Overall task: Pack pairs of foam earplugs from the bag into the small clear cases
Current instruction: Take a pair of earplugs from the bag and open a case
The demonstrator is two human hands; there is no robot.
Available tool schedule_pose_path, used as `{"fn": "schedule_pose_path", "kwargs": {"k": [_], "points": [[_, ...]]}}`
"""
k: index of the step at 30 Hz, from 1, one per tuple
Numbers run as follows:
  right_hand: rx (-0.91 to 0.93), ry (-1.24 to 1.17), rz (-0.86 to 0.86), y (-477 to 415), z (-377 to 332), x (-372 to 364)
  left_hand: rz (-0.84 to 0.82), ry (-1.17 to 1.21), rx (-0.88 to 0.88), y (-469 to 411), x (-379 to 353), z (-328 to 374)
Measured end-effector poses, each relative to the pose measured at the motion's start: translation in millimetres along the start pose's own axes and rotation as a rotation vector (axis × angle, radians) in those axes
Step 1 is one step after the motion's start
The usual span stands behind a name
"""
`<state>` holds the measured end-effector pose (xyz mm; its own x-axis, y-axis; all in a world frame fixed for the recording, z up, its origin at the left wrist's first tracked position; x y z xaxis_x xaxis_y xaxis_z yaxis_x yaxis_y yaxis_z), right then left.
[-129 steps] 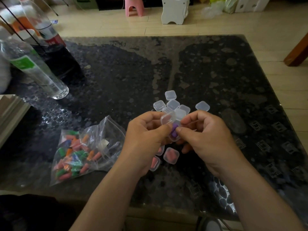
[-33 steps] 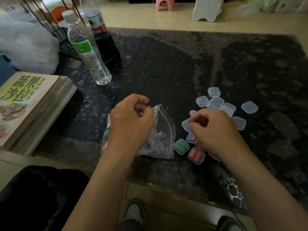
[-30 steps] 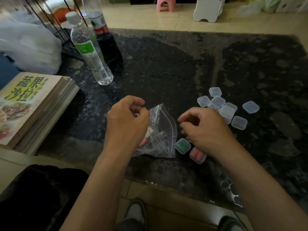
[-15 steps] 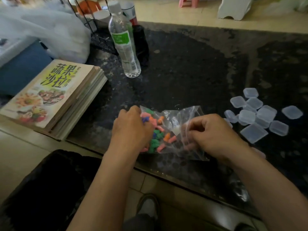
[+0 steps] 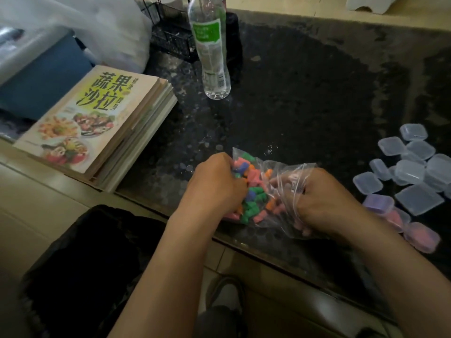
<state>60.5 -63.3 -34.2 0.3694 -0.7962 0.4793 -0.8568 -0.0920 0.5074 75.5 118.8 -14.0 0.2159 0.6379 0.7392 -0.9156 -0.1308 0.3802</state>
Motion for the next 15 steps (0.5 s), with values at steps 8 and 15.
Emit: {"fn": "schedule_pose_path", "kwargs": {"k": [8,15], "points": [[0.023,-0.029,0.057,0,-8,-10,-0.101,0.122,0.005,1,-3,-1],[0.010,0.115,0.088,-12,-3,-13,-0.141,0.236,0.041,6,-5,7]]}}
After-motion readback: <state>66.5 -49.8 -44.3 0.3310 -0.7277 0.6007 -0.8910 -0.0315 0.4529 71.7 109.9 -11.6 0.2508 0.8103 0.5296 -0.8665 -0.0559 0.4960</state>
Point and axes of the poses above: each hand's wrist, its own y-axis away from the middle knuckle, its own x-axis out of the back of the hand, z = x × y, the point moved 3 cm from there along -y, towards the middle knuckle, and after that the axes turned 1 degree about -z, right-handed, at the moved point
